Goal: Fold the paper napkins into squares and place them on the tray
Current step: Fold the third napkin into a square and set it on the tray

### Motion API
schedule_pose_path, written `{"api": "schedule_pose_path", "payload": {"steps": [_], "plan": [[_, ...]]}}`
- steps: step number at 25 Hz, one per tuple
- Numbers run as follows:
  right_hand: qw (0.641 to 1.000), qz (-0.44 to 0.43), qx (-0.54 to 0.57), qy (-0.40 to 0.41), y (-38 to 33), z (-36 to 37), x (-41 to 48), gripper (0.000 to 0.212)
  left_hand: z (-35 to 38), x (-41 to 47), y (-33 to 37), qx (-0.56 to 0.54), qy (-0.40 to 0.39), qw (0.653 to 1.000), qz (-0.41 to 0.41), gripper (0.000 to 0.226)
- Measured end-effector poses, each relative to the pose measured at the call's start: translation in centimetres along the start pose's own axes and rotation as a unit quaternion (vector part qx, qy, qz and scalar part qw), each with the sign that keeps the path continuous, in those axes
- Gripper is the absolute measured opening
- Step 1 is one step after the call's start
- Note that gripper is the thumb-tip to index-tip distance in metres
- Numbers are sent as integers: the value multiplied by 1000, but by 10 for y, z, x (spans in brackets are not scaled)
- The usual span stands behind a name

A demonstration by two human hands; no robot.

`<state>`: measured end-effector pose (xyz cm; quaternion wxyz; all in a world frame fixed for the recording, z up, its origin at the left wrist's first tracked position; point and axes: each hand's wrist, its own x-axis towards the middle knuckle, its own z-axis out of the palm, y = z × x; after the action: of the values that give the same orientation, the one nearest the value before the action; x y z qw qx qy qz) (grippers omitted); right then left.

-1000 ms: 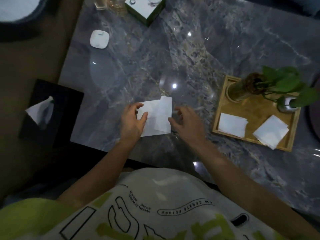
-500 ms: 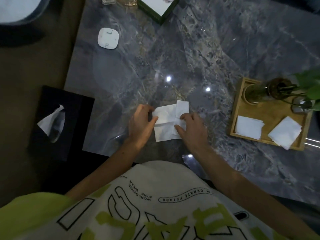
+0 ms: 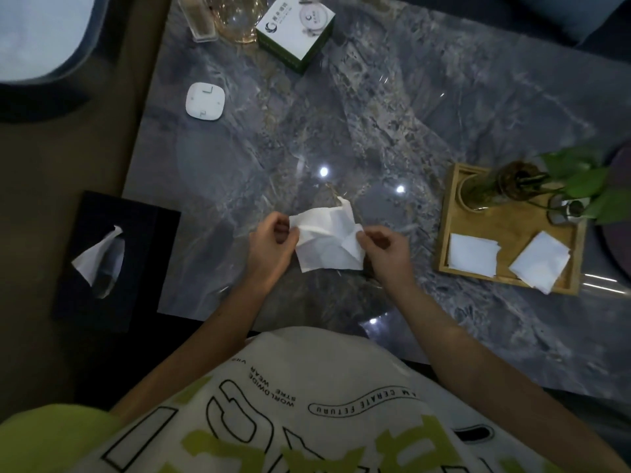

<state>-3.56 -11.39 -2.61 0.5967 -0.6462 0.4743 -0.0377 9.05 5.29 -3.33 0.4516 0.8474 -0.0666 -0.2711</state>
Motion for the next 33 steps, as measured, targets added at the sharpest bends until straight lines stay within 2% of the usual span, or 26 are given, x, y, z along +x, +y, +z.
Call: {"api": "schedule_pose_path", "payload": {"steps": [2,4,7,10,15,17,19,25,28,30,33], "plan": [[996,42,80,16,-14,-12,4,6,-3,-1,12,-49,8,999,-20,4],[985,74,158,0,-34,-26,8,10,-4,-4,26,-118,11,991,-54,11],[960,81,266,-42,-71,-45,15,9,-2,-8,47,-185,-11,978,-98,13],[939,72,327,-81,-104,-66,24,12,3,-16,74,-243,-63,962,-104,15],[925,42,329,-186,-142,-96,39,44,3,-24,119,-293,-113,947,-59,18],[924,19,312,-221,-159,-108,40,45,2,-22,137,-318,-138,936,-54,15],[924,-5,296,-243,-173,-118,38,34,-1,-19,157,-343,-153,926,-41,9],[932,-37,260,-249,-204,-132,22,20,-17,-11,215,-263,-219,939,34,19],[936,-67,250,-239,-222,-131,14,15,-28,-8,241,-220,-227,946,72,13],[933,-83,264,-229,-234,-130,8,20,-34,-7,253,-221,-209,948,94,9],[909,-68,330,-244,-244,-132,-3,42,-41,-8,269,-225,-179,951,118,9]]}}
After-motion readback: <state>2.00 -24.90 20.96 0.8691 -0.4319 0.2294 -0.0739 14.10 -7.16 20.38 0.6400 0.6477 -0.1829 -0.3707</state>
